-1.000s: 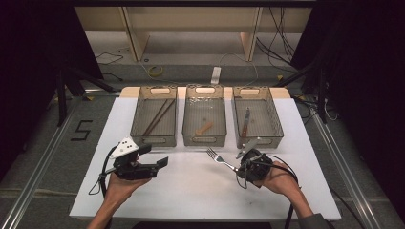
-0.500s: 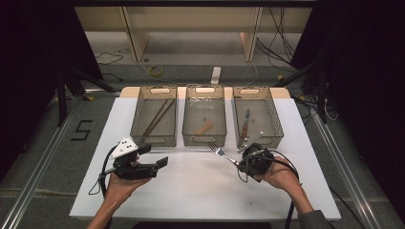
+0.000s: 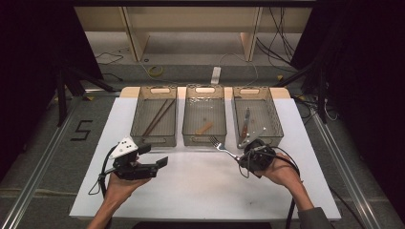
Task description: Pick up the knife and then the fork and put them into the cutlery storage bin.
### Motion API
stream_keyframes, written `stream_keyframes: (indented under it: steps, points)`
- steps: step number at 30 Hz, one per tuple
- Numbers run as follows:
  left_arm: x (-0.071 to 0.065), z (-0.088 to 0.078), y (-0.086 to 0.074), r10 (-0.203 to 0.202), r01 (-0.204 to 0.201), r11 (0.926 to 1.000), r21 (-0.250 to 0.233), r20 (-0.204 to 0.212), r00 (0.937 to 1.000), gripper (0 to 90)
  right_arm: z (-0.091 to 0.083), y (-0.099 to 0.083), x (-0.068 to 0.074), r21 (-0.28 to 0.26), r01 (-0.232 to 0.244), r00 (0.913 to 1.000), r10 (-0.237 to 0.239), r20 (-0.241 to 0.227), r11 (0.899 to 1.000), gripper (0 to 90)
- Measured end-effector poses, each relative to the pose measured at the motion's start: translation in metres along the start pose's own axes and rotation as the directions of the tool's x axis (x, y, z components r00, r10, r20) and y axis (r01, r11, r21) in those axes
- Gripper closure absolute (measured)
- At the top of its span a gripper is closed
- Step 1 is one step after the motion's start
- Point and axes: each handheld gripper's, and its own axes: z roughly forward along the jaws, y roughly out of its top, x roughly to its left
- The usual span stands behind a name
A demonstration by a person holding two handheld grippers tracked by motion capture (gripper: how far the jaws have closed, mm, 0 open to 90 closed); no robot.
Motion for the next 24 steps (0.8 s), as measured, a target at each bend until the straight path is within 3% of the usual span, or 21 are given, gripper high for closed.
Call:
stream_keyframes:
  steps: [24]
  points:
    - [0.000, -0.002, 0.000, 0.004, -0.004, 0.9999, -0.016, -0.007, 1.0000, 16.1, -0.016, 0.017, -0.027, -0.093, -0.061, 0.9963, 0.067, 0.054, 0.994, 77.3]
